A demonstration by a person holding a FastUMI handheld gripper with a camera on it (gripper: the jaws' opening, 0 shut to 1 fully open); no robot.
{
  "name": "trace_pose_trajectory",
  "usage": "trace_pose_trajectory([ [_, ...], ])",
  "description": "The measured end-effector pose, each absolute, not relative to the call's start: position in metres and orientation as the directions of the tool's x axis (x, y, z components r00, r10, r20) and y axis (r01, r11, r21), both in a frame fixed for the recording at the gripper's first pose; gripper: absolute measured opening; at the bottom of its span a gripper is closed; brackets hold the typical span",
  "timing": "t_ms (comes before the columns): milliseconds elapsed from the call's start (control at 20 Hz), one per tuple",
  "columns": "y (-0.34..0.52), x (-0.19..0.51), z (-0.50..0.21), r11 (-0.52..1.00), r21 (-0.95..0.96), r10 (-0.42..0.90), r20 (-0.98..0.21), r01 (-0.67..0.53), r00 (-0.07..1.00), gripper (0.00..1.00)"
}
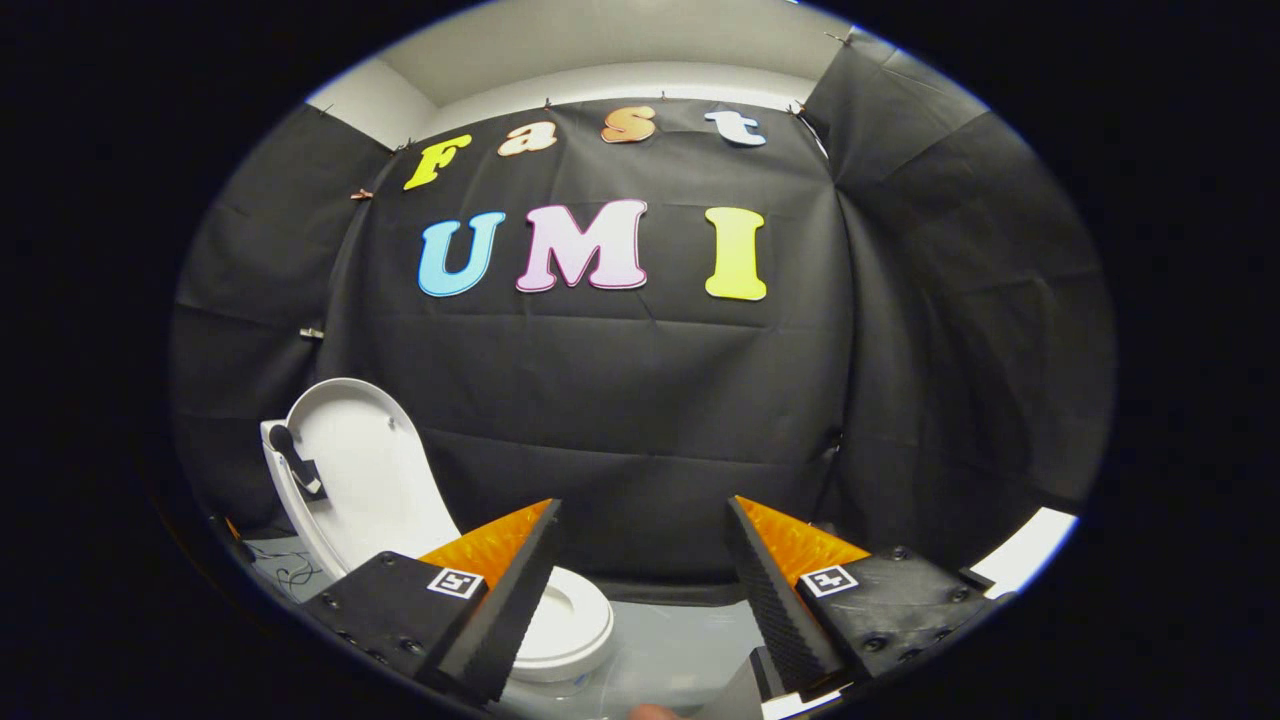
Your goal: Open the toilet lid.
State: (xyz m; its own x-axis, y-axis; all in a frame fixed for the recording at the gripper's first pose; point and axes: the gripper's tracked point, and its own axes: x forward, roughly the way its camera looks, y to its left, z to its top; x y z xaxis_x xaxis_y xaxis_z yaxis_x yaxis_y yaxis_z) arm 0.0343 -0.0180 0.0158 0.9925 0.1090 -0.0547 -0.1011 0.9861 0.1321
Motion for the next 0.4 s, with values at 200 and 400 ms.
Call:
trace_pose_trajectory([
  [200,-0.0266,0.0367,0.0087,0.988,0.132,0.085,-0.067,-0.075,0.994,0.99],
  [400,-0.0276,0.0346,0.0134,0.989,0.124,0.087,-0.057,-0.079,0.995,0.99],
])
